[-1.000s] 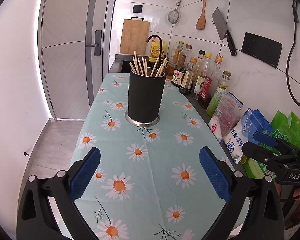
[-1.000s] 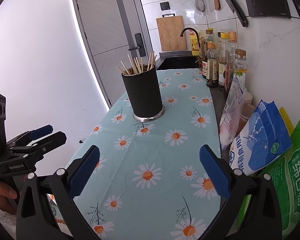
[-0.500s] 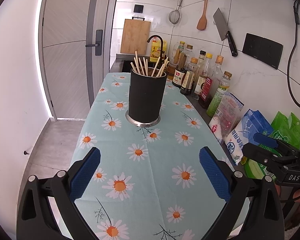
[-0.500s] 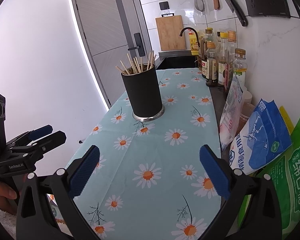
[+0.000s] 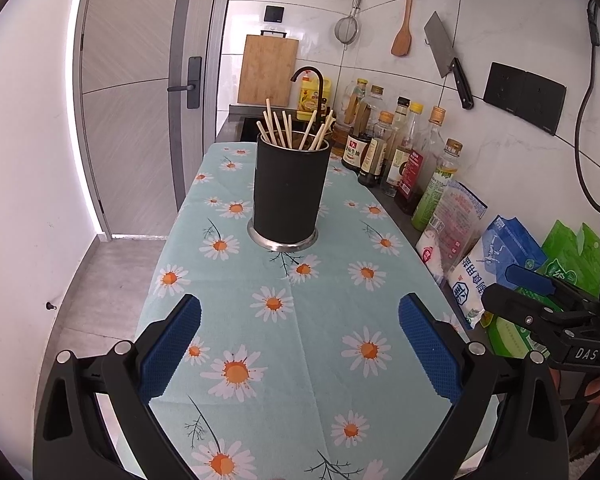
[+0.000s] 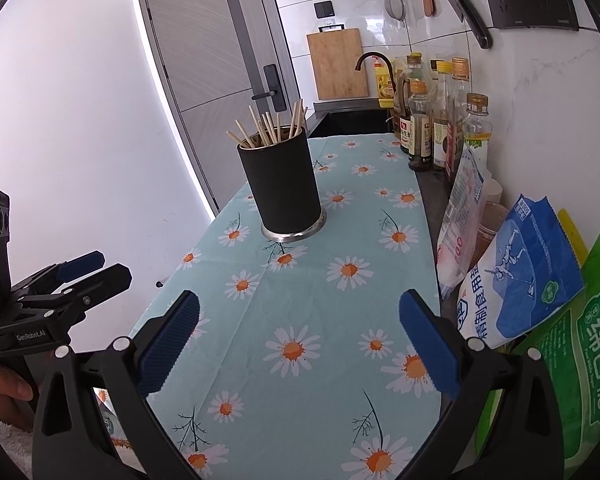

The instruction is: Organize utensils

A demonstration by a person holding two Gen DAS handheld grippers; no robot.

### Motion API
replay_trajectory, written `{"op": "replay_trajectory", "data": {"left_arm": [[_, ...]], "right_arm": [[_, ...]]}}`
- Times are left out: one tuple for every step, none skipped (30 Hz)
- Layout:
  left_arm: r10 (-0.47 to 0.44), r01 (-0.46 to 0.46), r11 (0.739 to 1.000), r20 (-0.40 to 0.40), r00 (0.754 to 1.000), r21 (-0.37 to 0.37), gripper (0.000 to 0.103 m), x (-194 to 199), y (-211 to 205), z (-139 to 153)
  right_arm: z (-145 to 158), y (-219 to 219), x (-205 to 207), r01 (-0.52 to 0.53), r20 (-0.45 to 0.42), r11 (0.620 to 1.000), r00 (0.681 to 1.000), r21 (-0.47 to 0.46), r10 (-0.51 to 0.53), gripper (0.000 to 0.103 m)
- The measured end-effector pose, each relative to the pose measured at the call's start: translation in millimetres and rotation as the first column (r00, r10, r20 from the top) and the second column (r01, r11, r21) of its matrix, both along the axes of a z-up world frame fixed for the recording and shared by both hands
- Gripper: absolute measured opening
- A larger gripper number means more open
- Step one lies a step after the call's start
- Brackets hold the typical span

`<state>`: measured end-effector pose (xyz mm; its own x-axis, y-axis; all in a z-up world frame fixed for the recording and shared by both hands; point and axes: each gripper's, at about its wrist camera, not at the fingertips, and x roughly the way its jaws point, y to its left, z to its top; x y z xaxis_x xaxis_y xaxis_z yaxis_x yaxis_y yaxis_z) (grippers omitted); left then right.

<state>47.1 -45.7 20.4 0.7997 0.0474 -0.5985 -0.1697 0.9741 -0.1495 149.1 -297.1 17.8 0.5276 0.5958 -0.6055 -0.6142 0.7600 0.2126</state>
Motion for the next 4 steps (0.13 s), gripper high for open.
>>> {"op": "replay_trajectory", "data": {"left_arm": [[0.001, -0.001, 1.0, 0.0, 1.0, -0.002, 0.097, 0.4, 0.0, -0.2], [0.002, -0.002, 1.0, -0.001, 1.0, -0.005, 0.097, 0.9, 0.4, -0.5], [0.002, -0.002, 1.0, -0.002, 1.0, -0.006, 0.097, 1.1, 0.3, -0.6], [0.004, -0.004, 1.0, -0.001, 1.0, -0.006, 0.097, 1.6, -0.1, -0.7]], "right_arm": [[-0.4, 0.4, 0.3, -0.001, -0.002, 1.0, 1.0, -0.001, 0.001, 0.099], [-0.8, 0.8, 0.7, -0.001, -0.001, 1.0, 1.0, -0.004, 0.001, 0.099], [-0.8, 0.7, 0.9, 0.001, 0.001, 1.0, 1.0, -0.005, -0.001, 0.099], [-0.8, 0.6, 0.9, 0.001, 0.0, 1.0, 1.0, -0.004, -0.001, 0.099]]}}
